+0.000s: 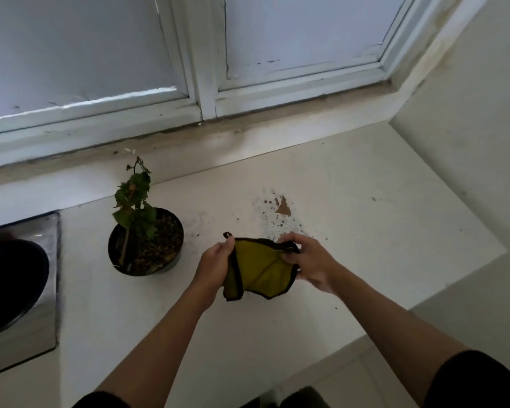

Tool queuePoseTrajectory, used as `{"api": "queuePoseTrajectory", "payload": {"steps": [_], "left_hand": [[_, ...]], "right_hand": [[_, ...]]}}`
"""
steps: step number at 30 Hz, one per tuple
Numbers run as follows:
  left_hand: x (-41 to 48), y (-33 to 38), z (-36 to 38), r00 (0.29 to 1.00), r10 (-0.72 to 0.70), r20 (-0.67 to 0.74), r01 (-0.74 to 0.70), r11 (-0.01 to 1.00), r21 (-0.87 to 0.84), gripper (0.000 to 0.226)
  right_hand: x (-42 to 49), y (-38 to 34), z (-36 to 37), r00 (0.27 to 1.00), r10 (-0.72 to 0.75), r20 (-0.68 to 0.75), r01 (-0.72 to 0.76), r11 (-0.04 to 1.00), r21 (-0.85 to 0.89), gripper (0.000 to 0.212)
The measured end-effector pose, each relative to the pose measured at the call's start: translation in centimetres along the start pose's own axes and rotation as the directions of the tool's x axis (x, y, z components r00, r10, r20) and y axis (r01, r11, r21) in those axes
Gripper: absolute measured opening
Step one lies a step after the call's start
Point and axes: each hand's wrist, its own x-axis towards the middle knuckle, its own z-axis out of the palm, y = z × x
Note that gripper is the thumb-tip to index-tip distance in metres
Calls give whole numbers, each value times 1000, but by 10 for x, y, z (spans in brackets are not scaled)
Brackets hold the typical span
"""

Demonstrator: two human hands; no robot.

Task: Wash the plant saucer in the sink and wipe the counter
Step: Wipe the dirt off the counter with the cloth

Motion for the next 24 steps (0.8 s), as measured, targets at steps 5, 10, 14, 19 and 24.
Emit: {"api": "queuePoseTrajectory", "payload": {"steps": [5,10,14,19,24], "left_hand": [[8,6,11,997,62,-52,-61,998,32,37],[3,14,39,981,133,-142,-124,990,72,31],[-8,31,62,920,315,-233,-266,939,220,18],[-41,49,93,820,513,-254,-398,830,390,12],[-54,50,120,810,475,-344,-362,866,345,16]], "right_hand": [[7,-5,-27,984,110,138,-137,968,209,14],[27,-4,-44,995,80,51,-83,995,63,50],[43,-10,-61,979,-175,101,197,940,-278,60],[53,-18,-95,926,-218,309,302,918,-258,42],[57,-28,-108,840,20,543,171,939,-300,70]]}}
